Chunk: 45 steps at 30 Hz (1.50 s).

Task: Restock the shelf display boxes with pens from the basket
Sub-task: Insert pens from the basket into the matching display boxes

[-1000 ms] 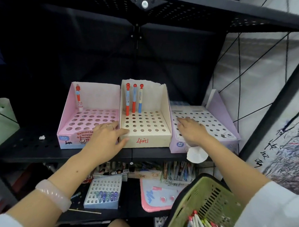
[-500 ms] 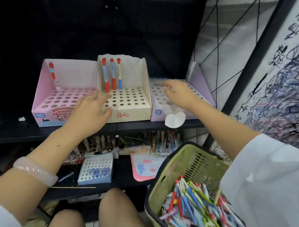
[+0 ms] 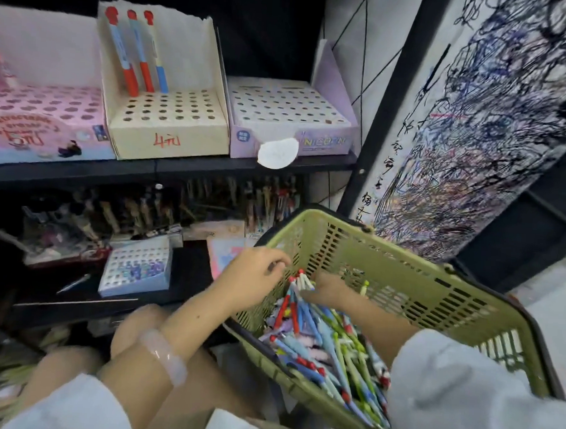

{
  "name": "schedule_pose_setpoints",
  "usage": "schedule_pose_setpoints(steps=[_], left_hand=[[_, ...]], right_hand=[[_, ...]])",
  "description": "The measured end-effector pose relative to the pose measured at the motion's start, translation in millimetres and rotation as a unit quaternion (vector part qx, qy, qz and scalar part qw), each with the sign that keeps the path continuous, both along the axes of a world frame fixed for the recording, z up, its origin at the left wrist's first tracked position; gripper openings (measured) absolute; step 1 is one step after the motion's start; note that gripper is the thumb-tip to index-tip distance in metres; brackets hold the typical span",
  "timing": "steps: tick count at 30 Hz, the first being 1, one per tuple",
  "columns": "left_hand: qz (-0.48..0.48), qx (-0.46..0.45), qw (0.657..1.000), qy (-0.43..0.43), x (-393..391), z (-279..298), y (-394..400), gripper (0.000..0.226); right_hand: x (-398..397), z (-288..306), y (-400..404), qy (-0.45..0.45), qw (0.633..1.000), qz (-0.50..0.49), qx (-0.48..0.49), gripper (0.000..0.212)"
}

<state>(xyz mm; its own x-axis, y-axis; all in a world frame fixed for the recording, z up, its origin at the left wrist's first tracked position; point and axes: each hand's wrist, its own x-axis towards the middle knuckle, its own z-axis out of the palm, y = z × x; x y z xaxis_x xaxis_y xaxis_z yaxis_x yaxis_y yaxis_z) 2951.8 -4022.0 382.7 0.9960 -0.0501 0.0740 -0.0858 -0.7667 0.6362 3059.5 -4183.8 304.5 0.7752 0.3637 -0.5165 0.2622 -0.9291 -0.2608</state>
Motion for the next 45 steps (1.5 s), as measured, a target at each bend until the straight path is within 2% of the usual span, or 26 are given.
schedule_pose_setpoints(steps=[2, 5, 6, 8, 10, 13, 16, 19, 22, 25, 27, 29, 31, 34, 35, 38, 41, 43, 45], left_hand=[[-0.002, -0.009, 1.0, 0.01, -2, -9, 6, 0.025], [0.019, -0.036, 0.999, 0.002, -5, -16, 15, 0.024], [0.023, -0.042, 0.999, 0.001, -5, -16, 17, 0.024], [0.02, -0.05, 0.999, 0.003, -4, -17, 17, 0.024], [0.008, -0.047, 0.999, 0.003, 0, -16, 14, 0.024], [-0.002, -0.046, 0.999, 0.007, 6, -15, 9, 0.024], [-0.002, -0.06, 0.998, 0.028, 11, -19, 3, 0.025], [-0.006, -0.086, 0.993, 0.084, 17, -26, -1, 0.024], [0.0, -0.121, 0.973, 0.197, 29, -35, -12, 0.033], [0.022, -0.186, 0.938, 0.293, 49, -44, -32, 0.061], [0.031, -0.261, 0.906, 0.331, 61, -48, -48, 0.074], [0.028, -0.38, 0.856, 0.348, 71, -50, -66, 0.077], [0.032, -0.441, 0.825, 0.351, 79, -51, -76, 0.079], [0.027, -0.407, 0.848, 0.339, 82, -55, -80, 0.065], [0.028, -0.401, 0.85, 0.34, 82, -58, -80, 0.069], [0.039, -0.403, 0.843, 0.355, 84, -67, -84, 0.079], [0.027, -0.41, 0.839, 0.358, 89, -68, -90, 0.066], [0.032, -0.407, 0.845, 0.346, 92, -67, -93, 0.065], [0.04, -0.418, 0.843, 0.336, 93, -67, -95, 0.064]], right_hand=[[2, -23, 10, 0.019, 0.999, -0.038, -0.014, 0.043], [3, -51, 25, 0.009, 0.994, -0.071, -0.078, 0.074], [3, -56, 29, -0.009, 0.992, -0.075, -0.104, 0.078], [5, -64, 32, 0.002, 0.991, -0.084, -0.104, 0.065], [9, -69, 32, 0.056, 0.99, -0.129, -0.029, 0.049], [17, -68, 28, 0.086, 0.969, -0.221, 0.069, 0.032], [20, -64, 20, 0.151, 0.95, -0.247, 0.114, 0.025], [19, -59, 7, 0.156, 0.937, -0.245, 0.194, 0.019], [18, -40, -12, 0.159, 0.904, -0.23, 0.323, 0.016], [19, -13, -26, 0.16, 0.869, -0.224, 0.41, 0.018], [17, -2, -29, 0.174, 0.837, -0.245, 0.457, 0.013], [17, 2, -30, 0.193, 0.791, -0.263, 0.517, 0.017], [17, 4, -33, 0.205, 0.754, -0.283, 0.556, 0.021], [16, 6, -40, 0.25, 0.714, -0.312, 0.575, 0.019], [14, 6, -42, 0.271, 0.702, -0.311, 0.581, 0.019], [13, 7, -43, 0.279, 0.715, -0.311, 0.561, 0.02], [17, 14, -43, 0.203, 0.78, -0.291, 0.516, 0.019], [20, 18, -44, 0.149, 0.827, -0.25, 0.481, 0.018], [21, 20, -47, 0.143, 0.842, -0.23, 0.466, 0.024]])
